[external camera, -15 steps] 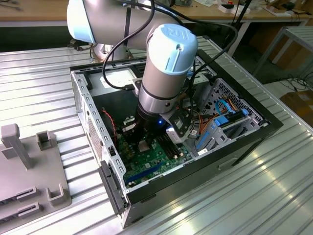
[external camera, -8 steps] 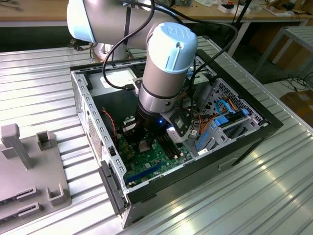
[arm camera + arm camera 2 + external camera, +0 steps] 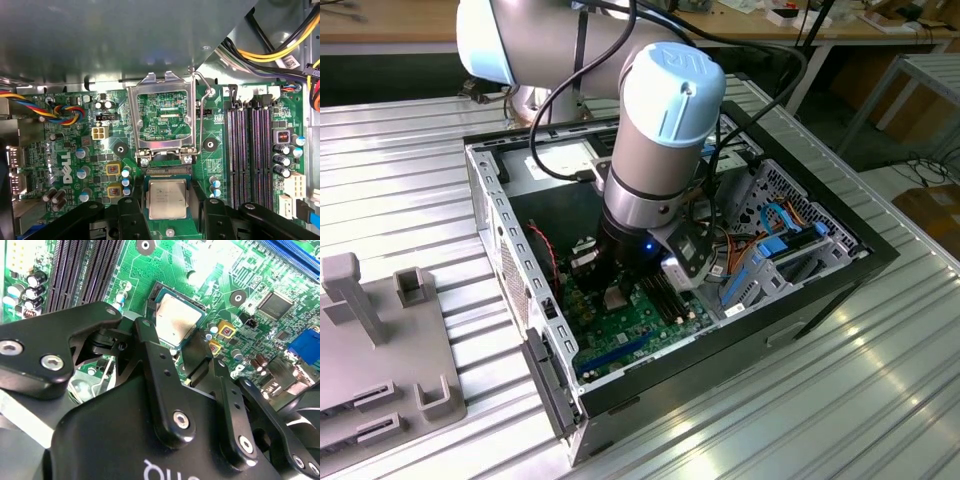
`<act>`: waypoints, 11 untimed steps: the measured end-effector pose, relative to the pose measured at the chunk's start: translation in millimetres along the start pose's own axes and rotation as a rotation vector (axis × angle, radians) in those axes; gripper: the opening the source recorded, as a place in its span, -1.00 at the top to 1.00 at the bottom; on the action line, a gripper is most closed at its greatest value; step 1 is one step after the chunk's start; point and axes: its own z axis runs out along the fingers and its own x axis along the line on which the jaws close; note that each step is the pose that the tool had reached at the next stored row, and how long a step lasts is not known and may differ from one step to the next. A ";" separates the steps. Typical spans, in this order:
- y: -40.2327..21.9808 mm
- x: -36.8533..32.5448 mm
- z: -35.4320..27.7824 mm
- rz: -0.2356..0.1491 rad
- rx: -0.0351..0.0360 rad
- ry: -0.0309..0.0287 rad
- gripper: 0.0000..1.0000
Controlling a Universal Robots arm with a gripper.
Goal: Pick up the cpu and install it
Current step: 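Place the cpu into insertion slot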
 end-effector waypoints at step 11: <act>0.1 -0.5 -0.1 -0.047 0.0006 0.0005 0.08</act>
